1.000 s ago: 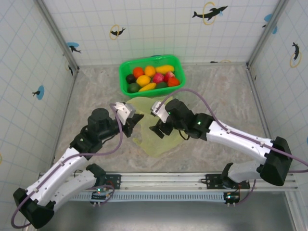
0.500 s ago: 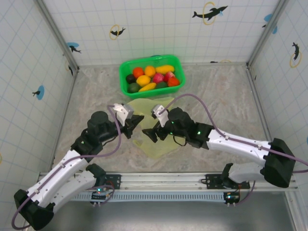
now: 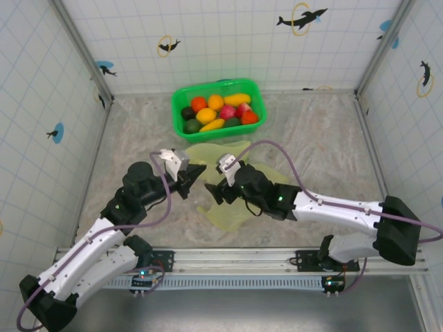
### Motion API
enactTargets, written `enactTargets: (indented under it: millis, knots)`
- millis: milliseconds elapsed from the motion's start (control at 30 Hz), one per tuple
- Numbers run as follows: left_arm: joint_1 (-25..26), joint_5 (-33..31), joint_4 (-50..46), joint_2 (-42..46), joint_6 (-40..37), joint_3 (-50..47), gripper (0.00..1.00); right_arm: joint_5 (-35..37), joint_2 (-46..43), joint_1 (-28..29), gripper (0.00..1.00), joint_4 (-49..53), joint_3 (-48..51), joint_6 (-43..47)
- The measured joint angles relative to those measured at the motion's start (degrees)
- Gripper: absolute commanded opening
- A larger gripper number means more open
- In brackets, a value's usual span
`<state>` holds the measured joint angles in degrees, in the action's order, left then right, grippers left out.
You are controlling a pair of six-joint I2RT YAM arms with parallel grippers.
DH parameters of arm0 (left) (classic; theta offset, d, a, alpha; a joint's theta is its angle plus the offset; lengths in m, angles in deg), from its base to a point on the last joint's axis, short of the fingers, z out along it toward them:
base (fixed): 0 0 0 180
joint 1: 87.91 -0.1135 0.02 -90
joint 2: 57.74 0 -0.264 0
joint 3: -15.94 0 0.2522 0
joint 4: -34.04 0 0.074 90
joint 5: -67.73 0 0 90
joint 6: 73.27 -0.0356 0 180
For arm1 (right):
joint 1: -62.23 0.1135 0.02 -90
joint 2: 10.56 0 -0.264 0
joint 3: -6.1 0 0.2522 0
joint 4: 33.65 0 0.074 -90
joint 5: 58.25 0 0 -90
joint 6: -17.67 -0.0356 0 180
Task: Place the fake fruits into the plastic bag and tie a complex knot
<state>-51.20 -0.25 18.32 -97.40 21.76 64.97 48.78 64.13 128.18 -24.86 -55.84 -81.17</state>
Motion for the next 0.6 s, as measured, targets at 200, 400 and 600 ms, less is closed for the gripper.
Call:
enactTargets:
  millis: [200, 400, 600]
  knots:
    - [0.0, 0.5, 0.2, 1.6, 0.1, -1.3, 0.00, 4.3, -0.8, -0.8, 0.23, 0.1, 2.2, 1.8]
    - [0.0, 4.2, 2.6, 3.3, 1.1, -4.0, 0.00, 4.0, -1.4, -2.5, 0.00, -1.3, 2.8, 1.6]
    - [0.0, 4.5, 4.2, 3.1, 3.6, -6.3, 0.36, 2.9, -3.6, -2.7, 0.00, -4.2, 5.5, 1.6]
